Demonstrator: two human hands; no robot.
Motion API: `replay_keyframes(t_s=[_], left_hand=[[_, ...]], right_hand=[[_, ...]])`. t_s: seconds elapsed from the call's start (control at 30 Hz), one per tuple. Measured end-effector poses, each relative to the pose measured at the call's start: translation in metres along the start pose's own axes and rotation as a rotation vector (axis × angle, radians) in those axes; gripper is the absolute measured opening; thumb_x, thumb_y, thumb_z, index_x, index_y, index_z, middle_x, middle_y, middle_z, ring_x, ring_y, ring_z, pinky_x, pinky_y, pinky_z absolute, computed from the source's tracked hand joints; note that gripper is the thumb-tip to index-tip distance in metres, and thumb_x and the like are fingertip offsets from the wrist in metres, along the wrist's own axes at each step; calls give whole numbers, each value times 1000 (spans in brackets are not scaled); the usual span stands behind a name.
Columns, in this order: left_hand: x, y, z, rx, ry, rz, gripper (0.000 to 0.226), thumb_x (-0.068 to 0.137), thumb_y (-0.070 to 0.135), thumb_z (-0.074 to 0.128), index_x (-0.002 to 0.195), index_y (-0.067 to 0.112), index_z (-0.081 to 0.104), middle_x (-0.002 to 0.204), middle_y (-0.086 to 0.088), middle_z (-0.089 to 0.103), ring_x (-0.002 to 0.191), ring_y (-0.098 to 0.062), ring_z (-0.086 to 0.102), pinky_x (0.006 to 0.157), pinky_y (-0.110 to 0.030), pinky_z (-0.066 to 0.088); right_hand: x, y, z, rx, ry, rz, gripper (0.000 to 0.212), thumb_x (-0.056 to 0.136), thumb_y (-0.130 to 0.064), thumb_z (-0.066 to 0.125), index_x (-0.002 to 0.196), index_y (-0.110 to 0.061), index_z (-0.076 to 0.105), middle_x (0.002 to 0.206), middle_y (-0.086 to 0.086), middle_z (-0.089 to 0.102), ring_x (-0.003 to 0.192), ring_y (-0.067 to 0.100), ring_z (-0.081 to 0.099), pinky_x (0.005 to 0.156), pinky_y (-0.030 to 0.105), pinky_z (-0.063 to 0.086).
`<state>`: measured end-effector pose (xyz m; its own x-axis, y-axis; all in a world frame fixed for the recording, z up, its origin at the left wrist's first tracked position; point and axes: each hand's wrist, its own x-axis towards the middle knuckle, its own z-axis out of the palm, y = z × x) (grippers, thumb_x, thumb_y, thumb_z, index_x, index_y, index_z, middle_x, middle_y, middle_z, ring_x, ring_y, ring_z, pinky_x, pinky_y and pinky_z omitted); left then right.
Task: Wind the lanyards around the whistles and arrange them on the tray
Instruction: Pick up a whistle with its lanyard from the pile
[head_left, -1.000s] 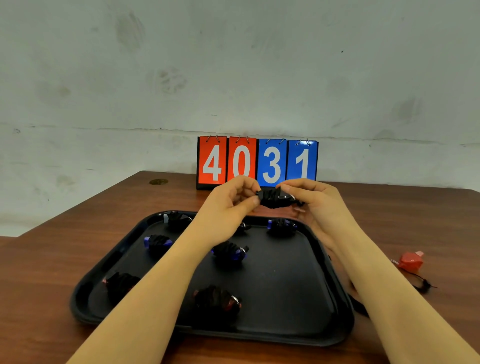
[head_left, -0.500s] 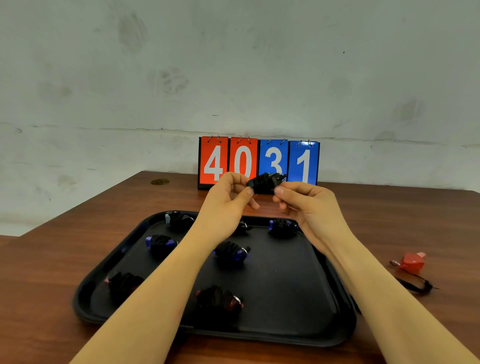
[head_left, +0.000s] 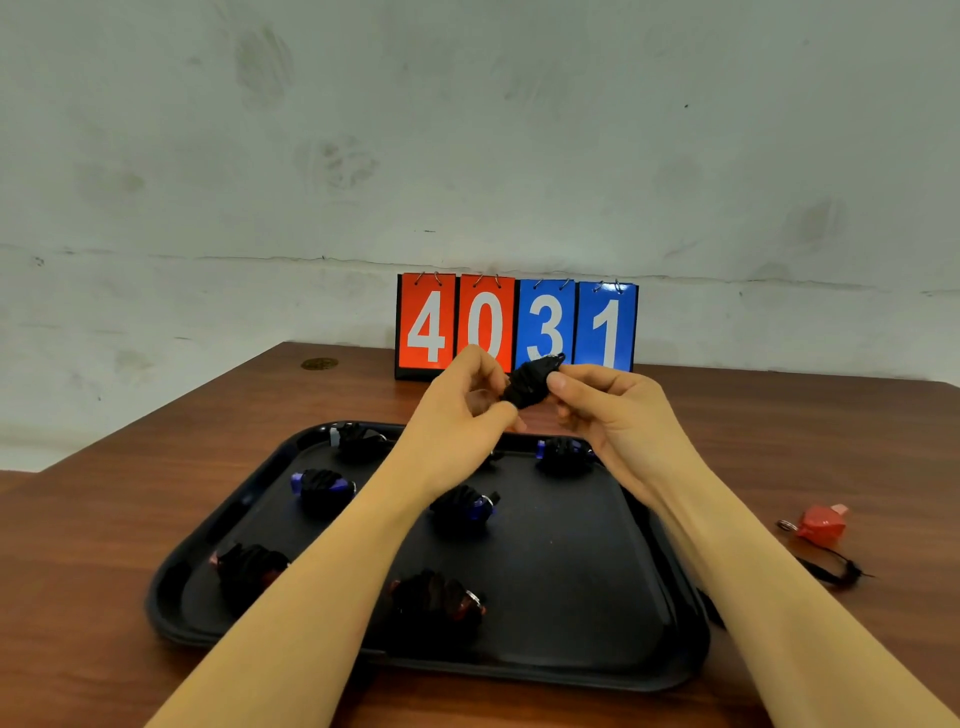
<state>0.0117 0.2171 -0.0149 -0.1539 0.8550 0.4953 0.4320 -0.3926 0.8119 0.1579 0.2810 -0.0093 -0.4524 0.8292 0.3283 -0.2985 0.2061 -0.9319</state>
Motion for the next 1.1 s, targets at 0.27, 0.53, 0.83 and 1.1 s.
replay_keyframes(t_s=[0.27, 0.53, 0.83, 1.1], left_hand=[[1, 2, -1, -222, 71, -59, 11, 85, 17, 62, 84, 12, 53, 68, -2, 66, 56, -13, 62, 59, -24, 49], [1, -1, 1, -105, 16, -66, 32, 84, 15, 65, 112, 28, 60, 106, 3, 62, 81, -21, 69, 82, -33, 56], [0, -4, 5, 103, 89, -15, 24, 83, 21, 67, 87, 38, 51, 95, 10, 62, 70, -11, 64, 64, -17, 55], [3, -8, 6, 142, 90, -8, 28, 81, 22, 68, 102, 34, 52, 96, 12, 61, 82, -15, 63, 78, -38, 56]], right_hand=[[-4, -7, 1, -45, -47, -4, 10, 65, -16, 68, 67, -22, 76, 75, 8, 63, 65, 10, 60, 72, 25, 54], [-2, -7, -1, -42, 22, 19, 17, 79, -3, 65, 70, -14, 74, 64, 5, 66, 58, 10, 58, 77, 35, 55], [-3, -3, 4, -241, 132, -65, 15, 80, -3, 66, 74, -16, 72, 65, 1, 70, 63, 12, 62, 73, 28, 56], [-4, 2, 11, -475, 205, -257, 19, 81, -7, 66, 73, -25, 67, 67, -10, 67, 62, 0, 62, 63, 8, 49]])
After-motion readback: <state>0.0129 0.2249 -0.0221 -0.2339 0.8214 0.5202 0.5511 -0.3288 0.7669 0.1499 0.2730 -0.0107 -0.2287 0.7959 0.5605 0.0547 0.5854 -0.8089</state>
